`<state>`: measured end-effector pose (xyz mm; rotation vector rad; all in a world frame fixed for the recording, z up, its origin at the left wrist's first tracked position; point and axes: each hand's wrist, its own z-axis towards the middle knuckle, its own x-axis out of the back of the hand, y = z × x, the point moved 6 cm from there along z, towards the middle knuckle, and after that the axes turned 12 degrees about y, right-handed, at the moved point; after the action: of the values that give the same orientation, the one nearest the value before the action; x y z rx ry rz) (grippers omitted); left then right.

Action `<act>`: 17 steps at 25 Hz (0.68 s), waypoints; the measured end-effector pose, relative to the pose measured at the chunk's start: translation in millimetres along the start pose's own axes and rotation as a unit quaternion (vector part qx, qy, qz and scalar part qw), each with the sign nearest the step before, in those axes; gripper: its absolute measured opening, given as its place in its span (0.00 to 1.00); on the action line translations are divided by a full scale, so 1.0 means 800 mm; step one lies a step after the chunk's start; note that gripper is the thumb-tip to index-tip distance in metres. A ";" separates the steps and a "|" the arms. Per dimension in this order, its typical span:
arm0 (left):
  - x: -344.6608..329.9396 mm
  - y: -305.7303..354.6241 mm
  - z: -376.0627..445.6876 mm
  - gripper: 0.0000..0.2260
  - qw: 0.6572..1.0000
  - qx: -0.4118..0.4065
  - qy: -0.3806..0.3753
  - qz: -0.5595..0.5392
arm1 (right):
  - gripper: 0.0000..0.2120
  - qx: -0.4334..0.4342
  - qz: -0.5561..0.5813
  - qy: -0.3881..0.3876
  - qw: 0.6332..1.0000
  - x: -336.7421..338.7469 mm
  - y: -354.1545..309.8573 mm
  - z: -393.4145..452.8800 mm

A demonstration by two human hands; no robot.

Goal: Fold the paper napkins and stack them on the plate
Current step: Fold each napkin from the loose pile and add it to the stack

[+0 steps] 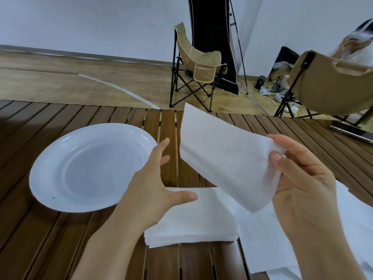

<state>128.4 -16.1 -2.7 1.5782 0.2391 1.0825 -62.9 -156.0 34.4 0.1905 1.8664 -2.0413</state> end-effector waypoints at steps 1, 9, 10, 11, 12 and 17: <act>0.000 0.004 0.001 0.52 1.000 -0.013 0.000 -0.016 | 0.12 -0.009 0.023 -0.007 1.000 -0.001 -0.002 0.000; 0.016 0.029 0.003 0.27 0.986 -0.065 0.038 -0.151 | 0.11 -0.103 -0.036 0.038 0.993 0.009 0.020 0.001; 0.018 0.030 0.003 0.22 0.985 -0.068 0.046 -0.152 | 0.11 -0.116 -0.044 0.042 0.991 0.008 0.022 -0.001; 0.019 0.031 0.003 0.20 0.984 -0.068 0.055 -0.155 | 0.10 -0.127 -0.046 0.040 0.990 0.008 0.024 -0.001; 0.019 0.030 0.004 0.19 0.983 -0.066 0.066 -0.156 | 0.10 -0.139 -0.045 0.035 0.989 0.006 0.025 -0.003; 0.030 0.022 0.006 0.23 0.976 -0.052 0.131 -0.168 | 0.20 -0.184 -0.057 -0.040 0.980 -0.009 0.037 -0.011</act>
<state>138.5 -9.1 24.9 1.2445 0.5958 1.0140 -47.3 -147.9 8.4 -0.0981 2.2027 -1.7002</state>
